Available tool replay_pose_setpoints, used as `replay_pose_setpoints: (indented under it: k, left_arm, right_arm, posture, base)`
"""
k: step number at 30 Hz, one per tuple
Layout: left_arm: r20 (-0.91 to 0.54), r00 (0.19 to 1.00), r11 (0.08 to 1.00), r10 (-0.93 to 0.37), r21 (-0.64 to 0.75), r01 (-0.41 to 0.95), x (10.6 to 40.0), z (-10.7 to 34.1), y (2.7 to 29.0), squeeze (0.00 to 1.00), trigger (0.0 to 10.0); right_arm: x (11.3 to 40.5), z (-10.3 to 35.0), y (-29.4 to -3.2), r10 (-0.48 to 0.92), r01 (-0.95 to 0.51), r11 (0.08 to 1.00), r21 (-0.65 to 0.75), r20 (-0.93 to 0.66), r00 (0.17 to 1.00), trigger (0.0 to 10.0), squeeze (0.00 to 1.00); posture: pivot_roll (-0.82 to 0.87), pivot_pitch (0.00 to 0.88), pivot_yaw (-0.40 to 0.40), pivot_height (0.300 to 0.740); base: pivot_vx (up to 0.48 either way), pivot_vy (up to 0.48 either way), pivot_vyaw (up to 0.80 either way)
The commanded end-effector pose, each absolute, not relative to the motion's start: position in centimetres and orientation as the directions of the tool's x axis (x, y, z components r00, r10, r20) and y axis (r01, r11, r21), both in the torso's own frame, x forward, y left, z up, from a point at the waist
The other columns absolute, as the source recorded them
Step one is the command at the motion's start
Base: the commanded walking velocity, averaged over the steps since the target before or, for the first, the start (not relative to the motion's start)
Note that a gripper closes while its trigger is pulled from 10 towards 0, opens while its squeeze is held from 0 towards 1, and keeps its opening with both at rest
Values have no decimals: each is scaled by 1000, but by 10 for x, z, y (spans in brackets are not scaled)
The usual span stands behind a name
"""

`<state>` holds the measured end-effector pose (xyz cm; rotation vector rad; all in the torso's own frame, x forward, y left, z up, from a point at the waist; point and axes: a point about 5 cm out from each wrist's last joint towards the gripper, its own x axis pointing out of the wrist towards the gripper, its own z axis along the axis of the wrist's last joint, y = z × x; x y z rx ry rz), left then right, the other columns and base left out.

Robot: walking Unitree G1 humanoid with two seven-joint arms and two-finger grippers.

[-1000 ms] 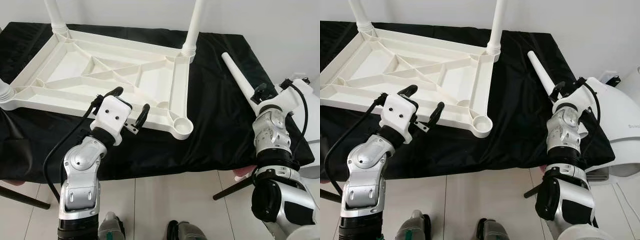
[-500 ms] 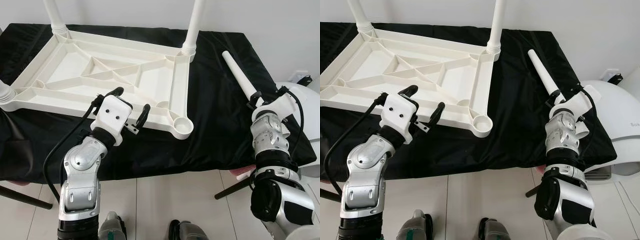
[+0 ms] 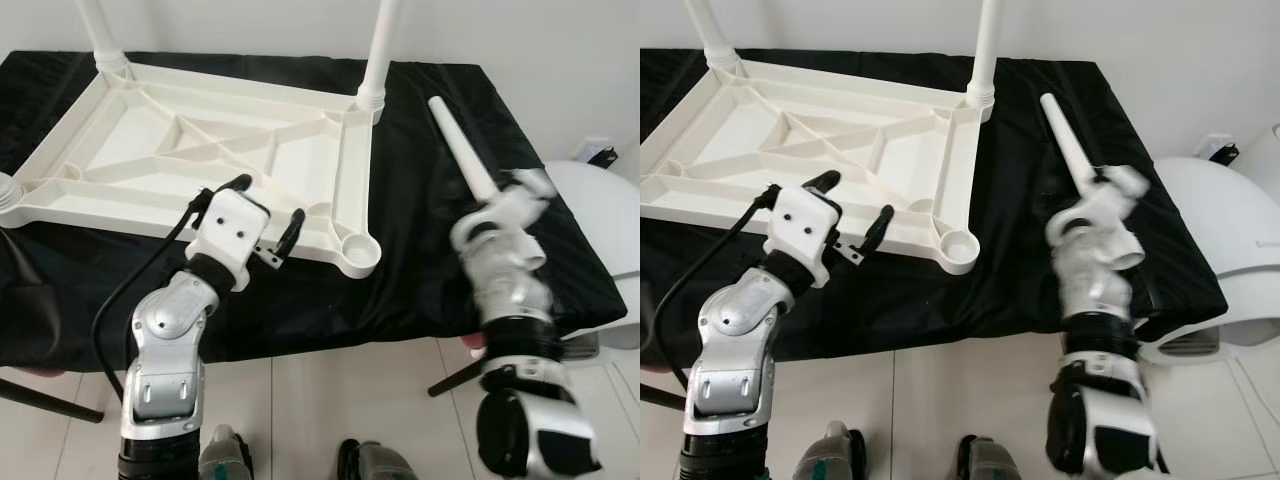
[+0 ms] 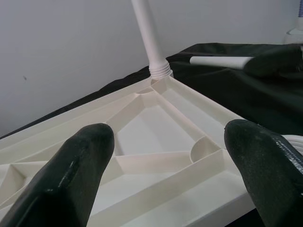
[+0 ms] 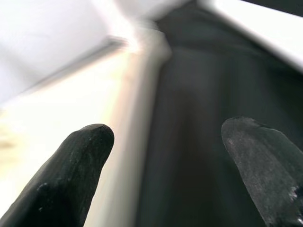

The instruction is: Building children table

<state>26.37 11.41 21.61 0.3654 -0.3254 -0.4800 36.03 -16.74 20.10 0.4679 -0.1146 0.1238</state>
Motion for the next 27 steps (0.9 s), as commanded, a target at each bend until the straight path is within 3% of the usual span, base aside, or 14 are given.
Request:
replay_pose_setpoints:
  k: [1, 3, 9, 13, 15, 24, 27]
  left_arm:
    - [283, 896, 916, -343, 311, 252, 266, 215, 114, 0, 10000]
    - [288, 890, 916, -354, 298, 268, 268, 216, 108, 0, 10000]
    - [294, 884, 915, -364, 288, 281, 270, 217, 102, 0, 10000]
    - [296, 882, 916, -366, 282, 286, 270, 218, 100, 0, 10000]
    - [294, 883, 916, -366, 280, 286, 270, 217, 100, 0, 10000]
    - [289, 884, 914, -368, 286, 288, 269, 217, 99, 0, 10000]
    - [278, 885, 912, -373, 285, 295, 268, 216, 99, 0, 10000]
  right_arm:
    - [355, 231, -173, 118, -243, 870, 430, 298, 947, 10000, 0]
    - [348, 262, -179, 150, -354, 848, 394, 462, 874, 10000, 0]
    - [345, 282, -187, 132, -382, 848, 368, 550, 825, 10000, 0]
    - [362, 267, -230, -160, 35, 951, 308, 391, 906, 10000, 0]
    - [363, 259, -239, -227, 129, 949, 289, 339, 913, 10000, 0]
    - [367, 231, -259, -379, 296, 875, 383, 163, 911, 10000, 0]
    - [370, 221, -256, -366, 304, 880, 365, 114, 924, 10000, 0]
  posture:
    - [80, 154, -6, 740]
    - [68, 152, -4, 740]
    - [66, 152, -5, 740]
    - [65, 164, -4, 740]
    - [67, 169, -4, 740]
    - [77, 182, -4, 740]
    - [79, 185, -2, 740]
  base:
    - [0, 0, 0]
    - [0, 0, 0]
    - [0, 0, 0]
    - [0, 0, 0]
    - [0, 0, 0]
    - [0, 0, 0]
    - [0, 0, 0]
